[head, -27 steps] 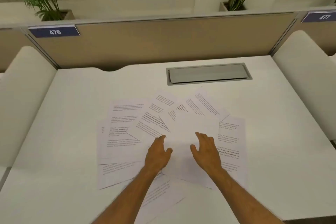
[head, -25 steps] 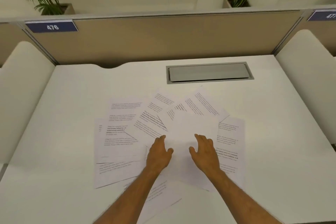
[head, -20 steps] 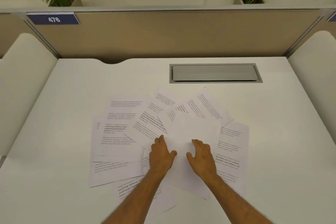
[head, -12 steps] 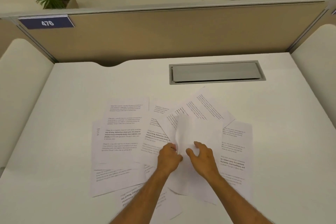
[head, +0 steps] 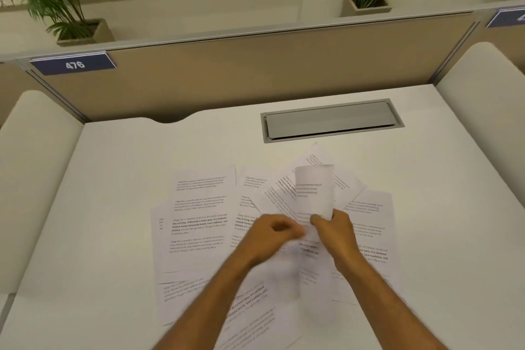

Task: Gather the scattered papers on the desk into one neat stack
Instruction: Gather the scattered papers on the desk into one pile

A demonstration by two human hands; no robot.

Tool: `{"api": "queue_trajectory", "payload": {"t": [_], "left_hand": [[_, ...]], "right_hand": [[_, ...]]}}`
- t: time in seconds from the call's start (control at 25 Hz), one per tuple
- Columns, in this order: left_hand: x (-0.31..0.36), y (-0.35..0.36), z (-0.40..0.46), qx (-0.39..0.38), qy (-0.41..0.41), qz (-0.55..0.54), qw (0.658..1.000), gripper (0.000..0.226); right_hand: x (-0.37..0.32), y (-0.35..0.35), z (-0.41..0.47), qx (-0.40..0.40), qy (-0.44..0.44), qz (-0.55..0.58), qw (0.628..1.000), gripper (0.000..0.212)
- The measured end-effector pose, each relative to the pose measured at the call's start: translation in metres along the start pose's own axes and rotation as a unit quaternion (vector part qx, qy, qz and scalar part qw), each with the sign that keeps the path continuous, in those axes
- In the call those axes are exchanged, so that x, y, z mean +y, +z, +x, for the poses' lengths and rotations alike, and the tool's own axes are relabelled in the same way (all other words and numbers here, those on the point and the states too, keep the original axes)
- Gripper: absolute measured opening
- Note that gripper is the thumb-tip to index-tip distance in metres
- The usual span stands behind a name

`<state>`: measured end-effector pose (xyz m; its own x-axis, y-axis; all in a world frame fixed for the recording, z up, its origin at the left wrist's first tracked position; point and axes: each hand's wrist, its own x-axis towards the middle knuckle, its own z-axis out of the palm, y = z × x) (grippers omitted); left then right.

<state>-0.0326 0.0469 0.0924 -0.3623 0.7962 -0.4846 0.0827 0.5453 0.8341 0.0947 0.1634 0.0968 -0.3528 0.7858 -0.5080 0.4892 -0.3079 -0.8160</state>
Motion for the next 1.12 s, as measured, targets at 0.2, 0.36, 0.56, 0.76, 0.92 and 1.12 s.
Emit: {"api": "queue_trajectory", "payload": {"t": [0.2,0.36,0.56,0.76,0.92,1.12], "left_hand": [[-0.023,-0.029,0.069,0.207,-0.029,0.054,0.977,0.035],[-0.019,-0.012,0.139,0.168,-0.026,0.208,0.963,0.071],[-0.017,0.002,0.180,0.161,-0.044,0.361,0.918,0.062],[-0.016,-0.006,0.176,0.164,-0.002,0.208,0.964,0.027],[-0.022,-0.021,0.133,0.146,0.000,0.000,0.989,0.018],[-0.041,-0.026,0.070,0.112,-0.054,-0.229,0.965,0.015]], "right_hand": [[0.015,-0.057,0.002,0.014,-0.027,0.038,0.999,0.025],[0.034,-0.092,0.002,0.013,-0.049,0.018,0.999,0.030],[0.050,-0.121,0.012,0.010,-0.046,0.012,0.999,0.026],[0.035,-0.132,0.023,-0.075,-0.039,0.120,0.989,0.023],[0.018,-0.129,0.036,-0.139,-0.015,0.288,0.947,0.044],[0.020,-0.086,0.044,0.007,0.002,0.228,0.974,0.015]]}}
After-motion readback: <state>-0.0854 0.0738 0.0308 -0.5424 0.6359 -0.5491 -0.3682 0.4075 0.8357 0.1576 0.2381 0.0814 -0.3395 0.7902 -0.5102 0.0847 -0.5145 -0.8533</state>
